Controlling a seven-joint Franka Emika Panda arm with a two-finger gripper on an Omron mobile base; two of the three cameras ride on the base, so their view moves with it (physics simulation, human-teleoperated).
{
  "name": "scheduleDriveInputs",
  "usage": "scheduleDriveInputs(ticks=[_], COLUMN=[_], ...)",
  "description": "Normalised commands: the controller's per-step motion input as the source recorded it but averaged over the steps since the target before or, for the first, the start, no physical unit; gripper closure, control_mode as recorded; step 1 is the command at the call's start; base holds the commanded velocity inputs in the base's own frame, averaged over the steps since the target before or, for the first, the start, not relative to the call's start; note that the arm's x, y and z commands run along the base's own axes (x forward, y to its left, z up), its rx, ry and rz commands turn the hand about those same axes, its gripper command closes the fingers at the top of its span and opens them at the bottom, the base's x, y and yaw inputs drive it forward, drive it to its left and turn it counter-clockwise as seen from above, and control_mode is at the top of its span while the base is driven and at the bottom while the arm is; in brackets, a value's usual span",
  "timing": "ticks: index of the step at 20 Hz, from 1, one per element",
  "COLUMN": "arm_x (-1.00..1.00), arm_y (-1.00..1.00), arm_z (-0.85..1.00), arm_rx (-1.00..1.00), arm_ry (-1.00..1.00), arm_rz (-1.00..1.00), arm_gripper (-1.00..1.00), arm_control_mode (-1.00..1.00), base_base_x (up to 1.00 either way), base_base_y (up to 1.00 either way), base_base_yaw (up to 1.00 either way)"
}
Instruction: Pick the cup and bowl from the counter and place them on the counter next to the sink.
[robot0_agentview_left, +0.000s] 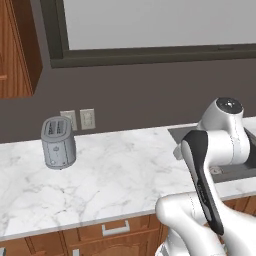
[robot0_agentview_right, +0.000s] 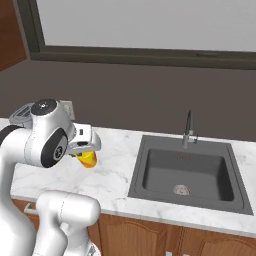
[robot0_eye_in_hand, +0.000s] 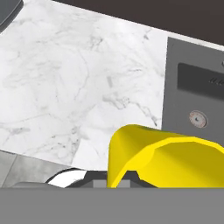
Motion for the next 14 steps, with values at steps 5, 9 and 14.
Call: scheduleDriveInputs(ticks=[5, 9, 14], arm_x=[0.16, 0.40, 0.31], arm_y=[0.00, 0.00, 0.00], arm_z=[0.00, -0.03, -0.24], arm_rx=[0.00, 0.00, 0.00], arm_ry=[0.06, 0.11, 0.00], arm_rz=[-0.05, -0.12, -0.16], arm_gripper=[1.00, 1.00, 1.00], arm_control_mode=[-1.00, -1.00, -1.00], base_base_x=[0.00, 0.00, 0.00], base_base_y=[0.00, 0.00, 0.00], base_base_yaw=[0.00, 0.00, 0.00])
